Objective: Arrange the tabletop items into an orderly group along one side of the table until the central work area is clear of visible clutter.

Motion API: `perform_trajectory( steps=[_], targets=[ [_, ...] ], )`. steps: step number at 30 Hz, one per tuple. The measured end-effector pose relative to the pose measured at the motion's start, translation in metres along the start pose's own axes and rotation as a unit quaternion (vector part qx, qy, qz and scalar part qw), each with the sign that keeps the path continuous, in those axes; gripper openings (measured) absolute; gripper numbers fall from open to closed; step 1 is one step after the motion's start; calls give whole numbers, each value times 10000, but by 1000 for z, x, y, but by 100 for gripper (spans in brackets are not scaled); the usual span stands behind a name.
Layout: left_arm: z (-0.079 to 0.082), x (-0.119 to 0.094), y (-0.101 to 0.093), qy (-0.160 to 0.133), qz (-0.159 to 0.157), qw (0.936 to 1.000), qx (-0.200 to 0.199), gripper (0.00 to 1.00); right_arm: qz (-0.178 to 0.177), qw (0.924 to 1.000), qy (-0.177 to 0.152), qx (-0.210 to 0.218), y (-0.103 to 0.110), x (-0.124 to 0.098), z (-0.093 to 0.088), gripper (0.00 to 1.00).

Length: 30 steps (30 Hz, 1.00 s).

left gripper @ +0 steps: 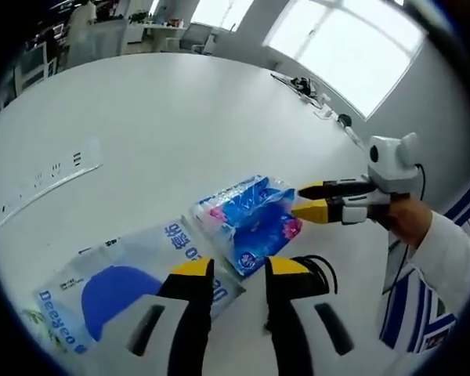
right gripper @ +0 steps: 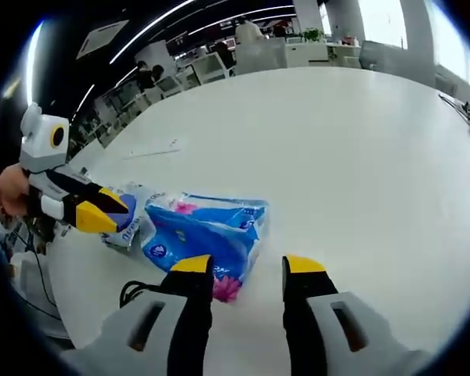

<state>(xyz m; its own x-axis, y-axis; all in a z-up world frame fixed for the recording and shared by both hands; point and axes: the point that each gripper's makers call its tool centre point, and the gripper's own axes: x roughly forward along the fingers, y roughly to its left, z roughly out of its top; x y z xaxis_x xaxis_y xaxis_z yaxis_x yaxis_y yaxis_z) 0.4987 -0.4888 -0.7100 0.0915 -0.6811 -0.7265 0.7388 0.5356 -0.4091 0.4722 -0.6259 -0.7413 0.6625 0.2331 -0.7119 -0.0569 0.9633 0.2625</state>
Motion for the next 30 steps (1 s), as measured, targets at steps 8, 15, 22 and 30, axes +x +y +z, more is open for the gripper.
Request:
perform_trajectory(
  steps=[8,15,22,30],
  targets=[
    [2,-5,-2,-68,1,10000,-1,37,-51,10000,-69,-4,1,-9,4,39],
    [4,-9,-4,-128,0,9999,6,49,-83,9999,-131,22,3,-16,5,44],
    [5,-15,-9,-190,-79,9998,33,59,-109,9998,-188,10,8,-20,7,47],
    [2,-24,-16,-207,-138,9996,91,68,-134,9994,-307,-24,16,-33,12,54]
  ],
)
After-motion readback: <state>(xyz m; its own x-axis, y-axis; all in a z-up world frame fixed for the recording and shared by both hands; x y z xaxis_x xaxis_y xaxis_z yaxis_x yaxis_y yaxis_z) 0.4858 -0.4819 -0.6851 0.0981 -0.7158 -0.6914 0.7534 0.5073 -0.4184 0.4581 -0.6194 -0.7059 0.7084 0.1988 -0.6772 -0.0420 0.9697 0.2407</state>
